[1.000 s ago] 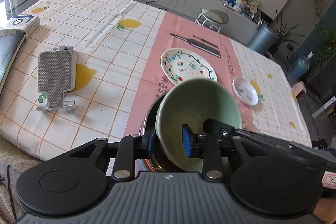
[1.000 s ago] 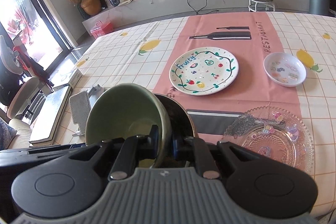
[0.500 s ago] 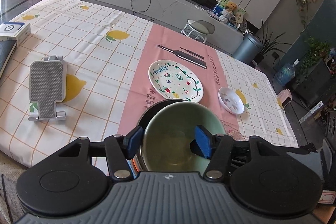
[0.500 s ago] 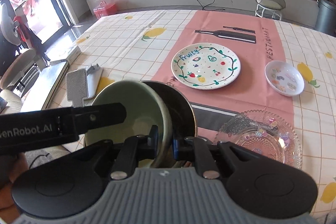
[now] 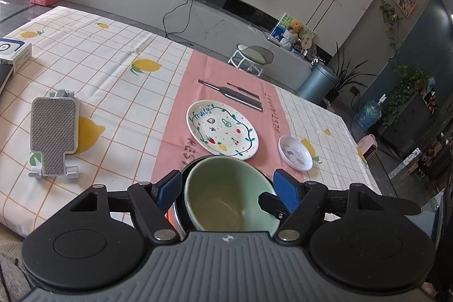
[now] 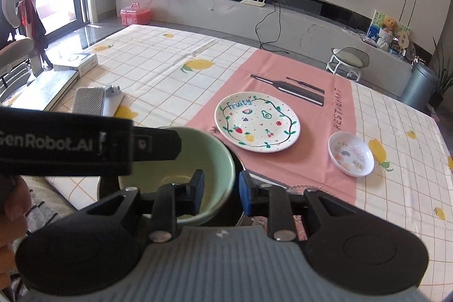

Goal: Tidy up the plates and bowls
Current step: 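Lower the pale green bowl into the stacked steel bowls with the right tool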

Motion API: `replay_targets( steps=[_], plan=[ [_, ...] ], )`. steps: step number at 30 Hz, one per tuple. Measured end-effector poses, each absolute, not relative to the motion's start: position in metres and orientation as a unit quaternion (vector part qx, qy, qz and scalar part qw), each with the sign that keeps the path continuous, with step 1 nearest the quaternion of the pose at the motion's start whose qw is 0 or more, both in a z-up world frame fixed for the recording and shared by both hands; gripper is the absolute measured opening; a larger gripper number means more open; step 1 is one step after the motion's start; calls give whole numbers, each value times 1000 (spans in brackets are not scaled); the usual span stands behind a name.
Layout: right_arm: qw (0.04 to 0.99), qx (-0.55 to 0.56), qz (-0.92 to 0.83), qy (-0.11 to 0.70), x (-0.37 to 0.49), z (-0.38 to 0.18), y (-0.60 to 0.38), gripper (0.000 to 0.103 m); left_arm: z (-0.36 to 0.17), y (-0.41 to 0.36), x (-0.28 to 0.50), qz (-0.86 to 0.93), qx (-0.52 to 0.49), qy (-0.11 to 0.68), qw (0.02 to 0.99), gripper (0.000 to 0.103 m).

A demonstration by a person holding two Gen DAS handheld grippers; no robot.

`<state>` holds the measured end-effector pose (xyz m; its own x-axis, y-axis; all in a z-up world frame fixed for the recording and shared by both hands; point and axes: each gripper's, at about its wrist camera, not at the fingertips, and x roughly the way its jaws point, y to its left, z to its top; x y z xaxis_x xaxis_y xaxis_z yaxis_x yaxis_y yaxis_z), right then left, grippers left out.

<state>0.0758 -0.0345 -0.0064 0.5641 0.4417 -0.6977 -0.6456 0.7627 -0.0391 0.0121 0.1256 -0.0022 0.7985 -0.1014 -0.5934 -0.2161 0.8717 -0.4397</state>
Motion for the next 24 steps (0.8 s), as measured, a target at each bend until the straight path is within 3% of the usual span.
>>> replay_targets(
  steps=[12, 17, 20, 21, 24],
  plan=[
    [869, -149, 321, 345, 80, -9, -36, 25, -17, 116, 25, 127, -148, 371, 908, 85],
    [866, -160, 327, 342, 77, -10, -35, 26, -21, 123, 26, 130, -150, 403, 894, 85],
    [861, -116, 335, 365, 86, -7, -44, 32, -27, 128, 26, 126, -161, 415, 887, 86],
    [857, -91, 337, 378, 91, -5, -49, 41, -28, 130, 27, 125, -169, 418, 884, 86],
    [846, -20, 338, 411, 103, -4, -61, 44, -31, 132, 28, 115, -189, 429, 876, 86]
  ],
)
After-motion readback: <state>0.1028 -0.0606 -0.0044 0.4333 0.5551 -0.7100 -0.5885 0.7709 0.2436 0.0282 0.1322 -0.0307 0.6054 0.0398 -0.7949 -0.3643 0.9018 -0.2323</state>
